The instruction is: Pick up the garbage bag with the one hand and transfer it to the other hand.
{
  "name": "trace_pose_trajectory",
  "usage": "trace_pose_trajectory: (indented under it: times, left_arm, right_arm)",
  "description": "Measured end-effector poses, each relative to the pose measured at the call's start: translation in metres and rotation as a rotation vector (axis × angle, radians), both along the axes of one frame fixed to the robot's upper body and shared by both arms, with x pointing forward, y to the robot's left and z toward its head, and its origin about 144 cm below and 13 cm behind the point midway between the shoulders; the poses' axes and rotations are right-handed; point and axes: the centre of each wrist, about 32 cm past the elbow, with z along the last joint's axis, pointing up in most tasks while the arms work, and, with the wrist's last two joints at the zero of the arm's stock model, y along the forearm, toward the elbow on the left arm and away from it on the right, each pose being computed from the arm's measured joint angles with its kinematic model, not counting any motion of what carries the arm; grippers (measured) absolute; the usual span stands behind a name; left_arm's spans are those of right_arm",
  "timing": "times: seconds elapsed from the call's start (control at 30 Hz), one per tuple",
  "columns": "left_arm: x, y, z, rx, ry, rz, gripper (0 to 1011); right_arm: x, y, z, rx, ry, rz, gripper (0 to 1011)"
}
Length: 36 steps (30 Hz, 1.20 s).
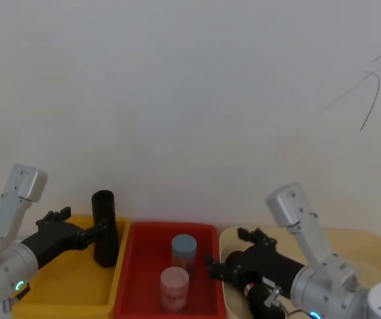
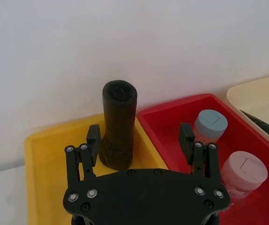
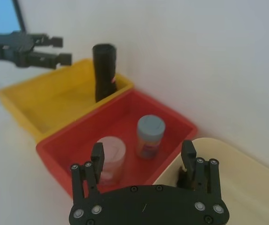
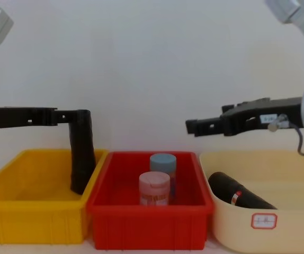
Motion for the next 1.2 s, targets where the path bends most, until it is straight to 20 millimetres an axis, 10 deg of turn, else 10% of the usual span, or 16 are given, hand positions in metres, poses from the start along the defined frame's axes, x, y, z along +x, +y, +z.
trace_pose_trajectory:
  times: [1.2]
  left_arm:
    - [0.002, -0.004, -0.002, 0.015, 0.005, 0.020, 1002]
  right_arm:
    - [0.053, 0.040, 0.008, -0.257, 0.093, 0.176, 1000]
